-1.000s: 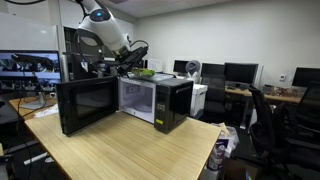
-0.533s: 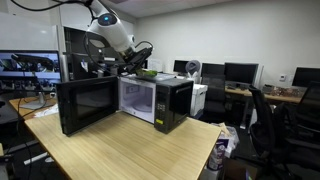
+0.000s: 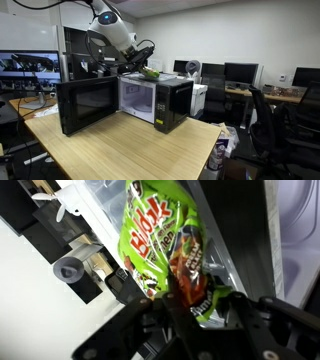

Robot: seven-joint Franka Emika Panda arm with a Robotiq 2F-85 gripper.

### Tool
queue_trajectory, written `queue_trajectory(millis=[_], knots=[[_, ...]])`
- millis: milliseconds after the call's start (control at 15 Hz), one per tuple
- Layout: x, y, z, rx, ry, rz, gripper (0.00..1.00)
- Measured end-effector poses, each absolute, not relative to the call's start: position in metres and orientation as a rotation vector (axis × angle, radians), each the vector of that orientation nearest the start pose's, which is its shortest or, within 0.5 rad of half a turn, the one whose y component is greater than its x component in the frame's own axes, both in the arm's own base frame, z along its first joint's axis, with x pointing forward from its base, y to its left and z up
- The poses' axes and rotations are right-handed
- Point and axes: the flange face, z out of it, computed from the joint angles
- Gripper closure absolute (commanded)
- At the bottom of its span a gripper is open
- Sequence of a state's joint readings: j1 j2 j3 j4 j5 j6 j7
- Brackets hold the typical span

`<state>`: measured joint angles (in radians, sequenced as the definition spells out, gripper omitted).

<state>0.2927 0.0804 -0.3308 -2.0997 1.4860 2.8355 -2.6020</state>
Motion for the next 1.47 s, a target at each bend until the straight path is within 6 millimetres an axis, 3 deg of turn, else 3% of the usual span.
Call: queue_trajectory(millis=[400,733,933,1133,1467], knots=[[0.558,-0.090,0.458,-2.506,-1.664,-1.655,0.93],[0.527,-0.104,0.476,-2.505,-1.517,-1.747,0.93],[0.507,-0.111,0.468,-2.513,-1.473,-1.735,0.93],[0.481,-0.117,0.447,-2.519,-1.430,-1.685,0.93],[0.452,-0.127,0.441,-2.461,-1.427,-1.692,0.93]])
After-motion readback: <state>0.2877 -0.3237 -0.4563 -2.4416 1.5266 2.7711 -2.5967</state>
